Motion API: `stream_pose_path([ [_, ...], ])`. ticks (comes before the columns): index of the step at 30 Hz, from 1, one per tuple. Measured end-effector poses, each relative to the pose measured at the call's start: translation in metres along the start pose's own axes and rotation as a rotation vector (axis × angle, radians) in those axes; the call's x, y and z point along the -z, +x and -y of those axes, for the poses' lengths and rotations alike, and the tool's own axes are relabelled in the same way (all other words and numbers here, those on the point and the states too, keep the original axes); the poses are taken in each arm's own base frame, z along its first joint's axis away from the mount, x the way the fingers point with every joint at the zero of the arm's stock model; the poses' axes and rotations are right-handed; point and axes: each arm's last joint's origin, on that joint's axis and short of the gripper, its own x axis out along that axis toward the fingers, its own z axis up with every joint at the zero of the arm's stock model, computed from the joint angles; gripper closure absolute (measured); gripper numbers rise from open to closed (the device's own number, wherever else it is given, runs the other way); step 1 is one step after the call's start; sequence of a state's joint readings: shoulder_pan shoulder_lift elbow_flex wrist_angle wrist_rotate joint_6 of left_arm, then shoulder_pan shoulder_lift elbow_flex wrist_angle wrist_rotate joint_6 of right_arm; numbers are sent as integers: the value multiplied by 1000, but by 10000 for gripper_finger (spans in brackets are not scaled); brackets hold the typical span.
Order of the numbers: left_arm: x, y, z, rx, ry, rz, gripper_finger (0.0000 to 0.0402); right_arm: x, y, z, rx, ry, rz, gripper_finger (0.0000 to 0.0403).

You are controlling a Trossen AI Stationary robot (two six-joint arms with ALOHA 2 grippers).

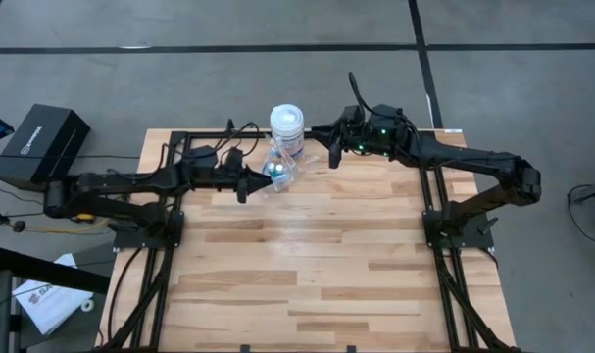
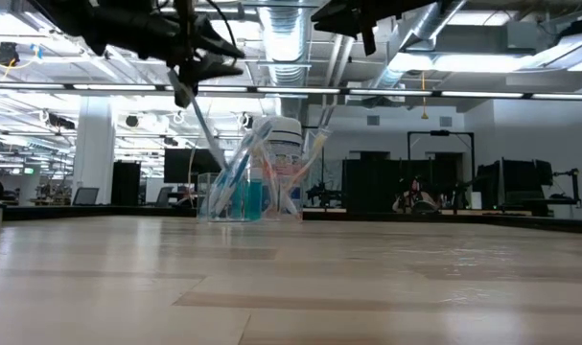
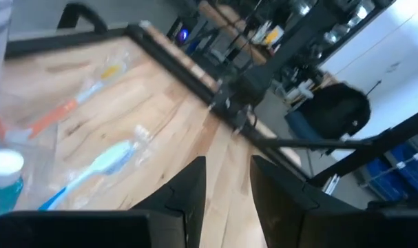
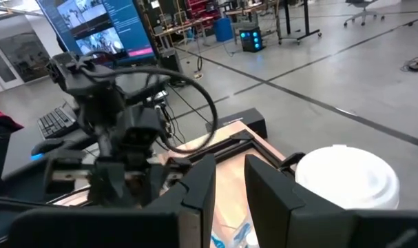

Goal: Pick & Place toothbrushing station
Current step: Adjust the blue toothbrush in the transparent organizer

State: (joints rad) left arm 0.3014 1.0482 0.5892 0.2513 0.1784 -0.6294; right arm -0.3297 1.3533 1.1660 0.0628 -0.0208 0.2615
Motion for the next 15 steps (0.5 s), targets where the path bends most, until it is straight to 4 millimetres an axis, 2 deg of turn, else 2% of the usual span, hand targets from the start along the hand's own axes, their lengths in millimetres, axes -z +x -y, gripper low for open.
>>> stream_pose_path([
  [8, 9, 19, -23, -49, -17, -102, 293, -1, 0, 6, 13, -2, 1, 333],
  [15, 2, 24, -36, -28, -39, -73, 293, -2, 0, 10, 11, -7, 1, 333],
])
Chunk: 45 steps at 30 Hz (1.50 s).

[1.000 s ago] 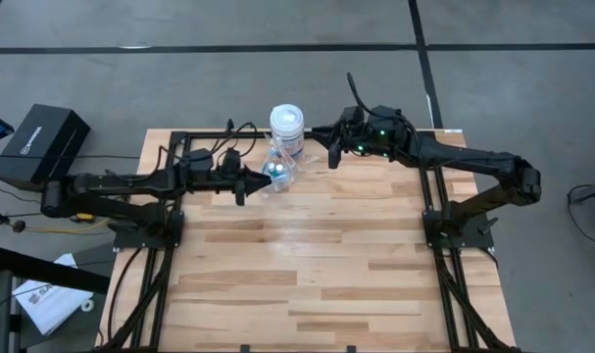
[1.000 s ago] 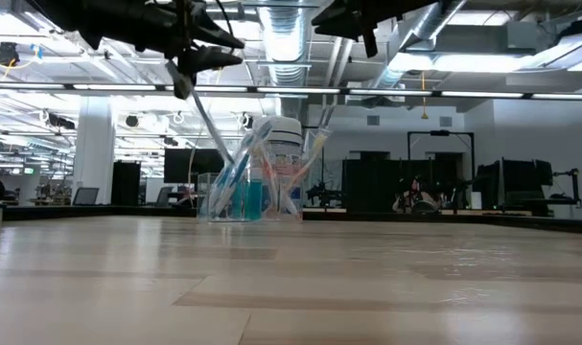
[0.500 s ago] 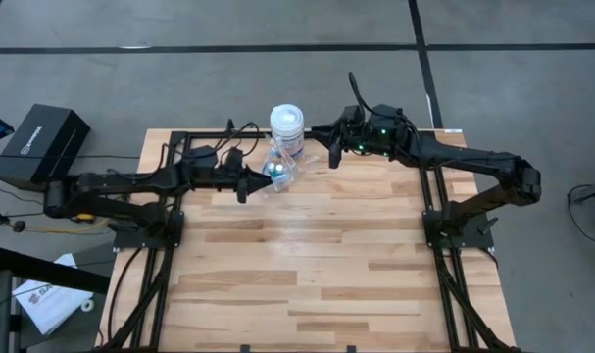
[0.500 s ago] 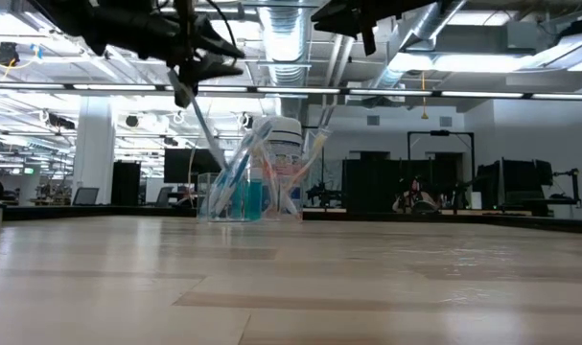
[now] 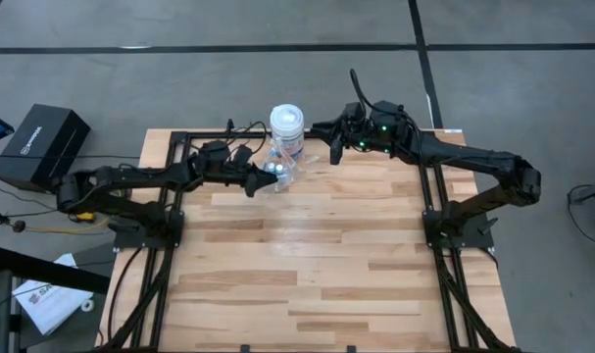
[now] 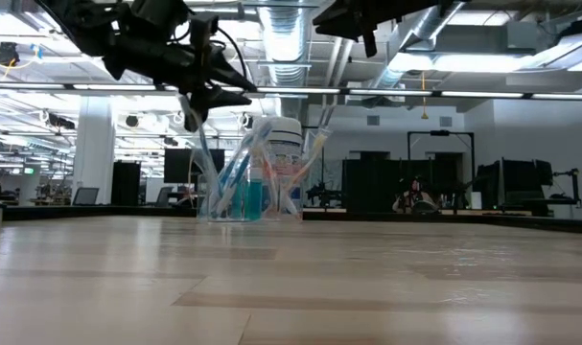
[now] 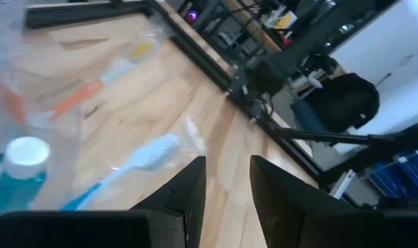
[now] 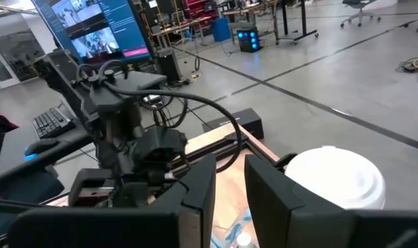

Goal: Pick & Place toothbrushing station
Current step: Adjust the blue toothbrush in the transparent organizer

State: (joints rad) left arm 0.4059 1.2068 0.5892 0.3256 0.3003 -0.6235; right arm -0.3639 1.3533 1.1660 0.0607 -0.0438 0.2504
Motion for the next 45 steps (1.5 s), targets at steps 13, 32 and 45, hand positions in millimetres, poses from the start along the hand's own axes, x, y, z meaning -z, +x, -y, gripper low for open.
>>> stream_pose_path([
  [13, 0, 16, -19, 6, -88, 6, 203, -7, -1, 14, -16, -12, 31, 333],
  [32, -13, 30, -31, 156, -338, 124, 199, -9, -2, 16, -22, -13, 44, 333],
  [45, -21, 26, -36, 161, -368, 170, 202, 2, 1, 6, -102, 19, -56, 333],
])
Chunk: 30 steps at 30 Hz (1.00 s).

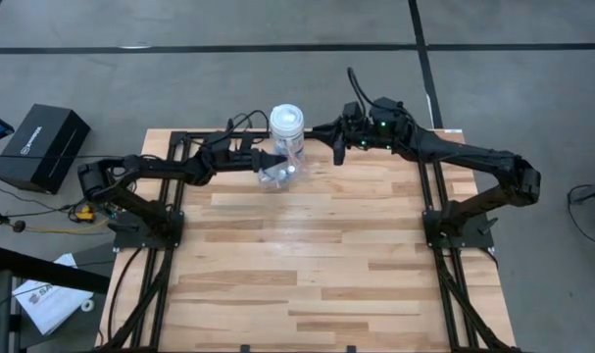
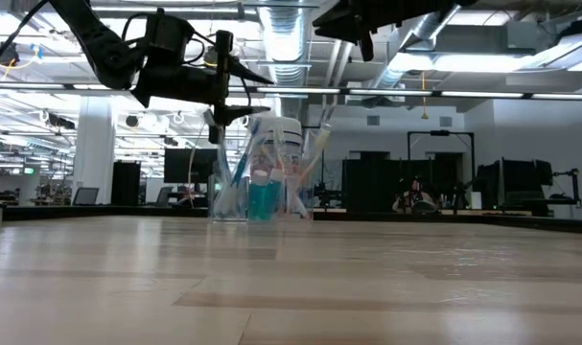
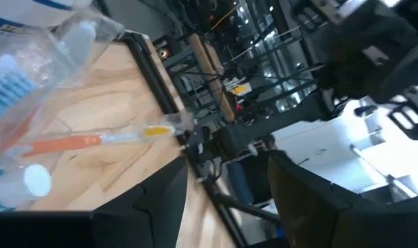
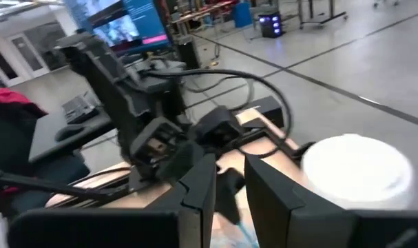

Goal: Pick & Place toothbrushing station
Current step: Adjust the blue toothbrush in the transparent organizer

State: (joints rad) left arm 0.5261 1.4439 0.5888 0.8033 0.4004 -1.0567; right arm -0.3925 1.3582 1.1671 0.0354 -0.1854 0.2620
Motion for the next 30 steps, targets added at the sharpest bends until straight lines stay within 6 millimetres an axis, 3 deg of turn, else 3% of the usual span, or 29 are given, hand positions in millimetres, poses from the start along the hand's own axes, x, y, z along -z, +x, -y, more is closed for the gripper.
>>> stream_pose_path([
  [13, -11, -6, -3, 39, -13, -9, 215, 0, 0, -2, -7, 2, 5, 333],
  [22, -22, -13, -6, 77, 18, -42, 265, -5, -1, 3, 1, 5, 49, 333],
  [30, -41, -33, 12, 132, 107, 35, 319, -16, -5, 15, -23, 23, 118, 333],
])
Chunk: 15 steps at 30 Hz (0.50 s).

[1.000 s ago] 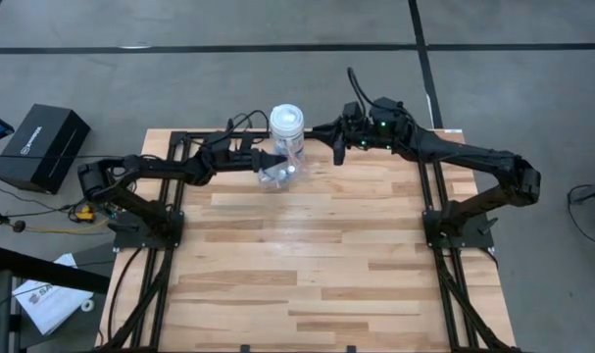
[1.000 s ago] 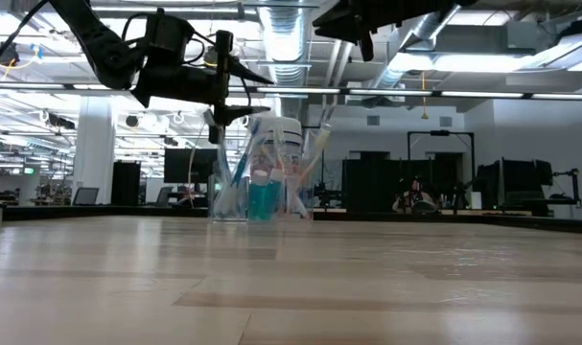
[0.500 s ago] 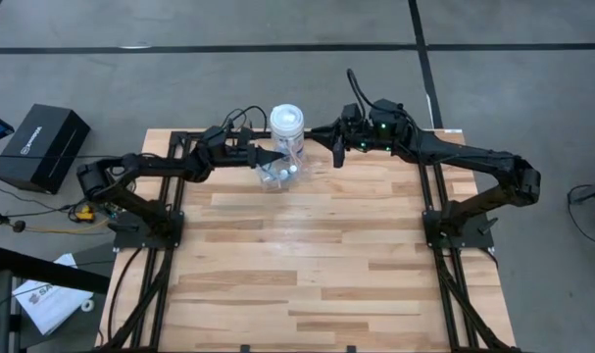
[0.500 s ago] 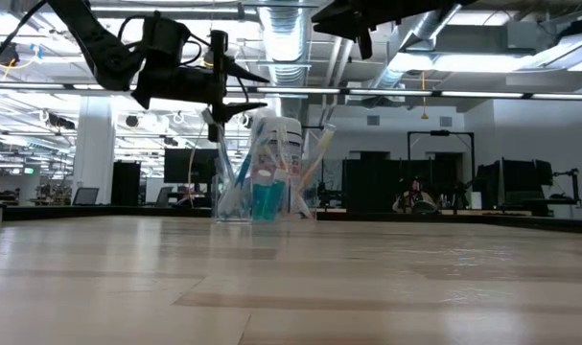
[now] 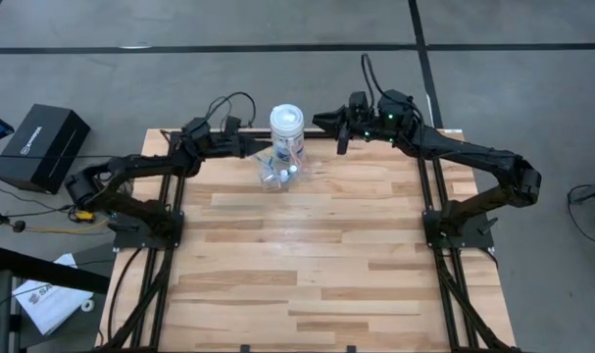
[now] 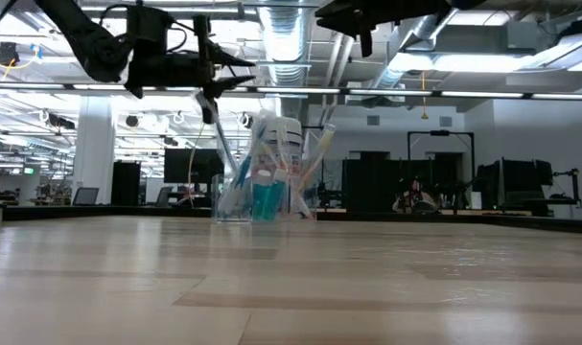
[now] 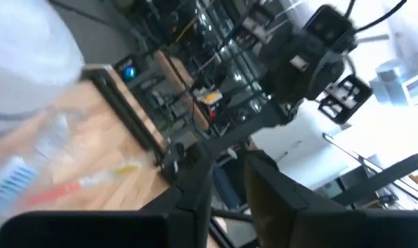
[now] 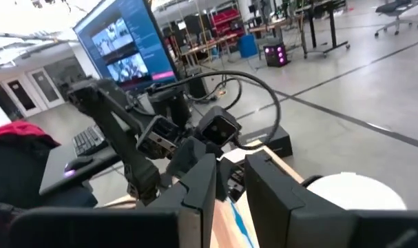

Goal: Pick & Place toothbrushing station
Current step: Adjust the blue toothbrush in the transparent organizer

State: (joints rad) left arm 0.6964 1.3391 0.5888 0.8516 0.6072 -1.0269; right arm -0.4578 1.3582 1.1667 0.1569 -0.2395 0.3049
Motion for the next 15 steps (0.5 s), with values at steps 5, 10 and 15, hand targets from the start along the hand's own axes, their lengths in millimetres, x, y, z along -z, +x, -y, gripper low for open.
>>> stream_pose_path([
  [5, -10, -10, 6, 18, 24, 19, 341, -3, -2, 5, 11, 7, 15, 333],
  [10, -17, -18, 9, 35, 30, 24, 358, -6, -2, 7, -7, 4, 27, 333],
  [15, -22, -23, 9, 42, 23, 13, 373, -16, -4, 7, -6, -8, 55, 333],
])
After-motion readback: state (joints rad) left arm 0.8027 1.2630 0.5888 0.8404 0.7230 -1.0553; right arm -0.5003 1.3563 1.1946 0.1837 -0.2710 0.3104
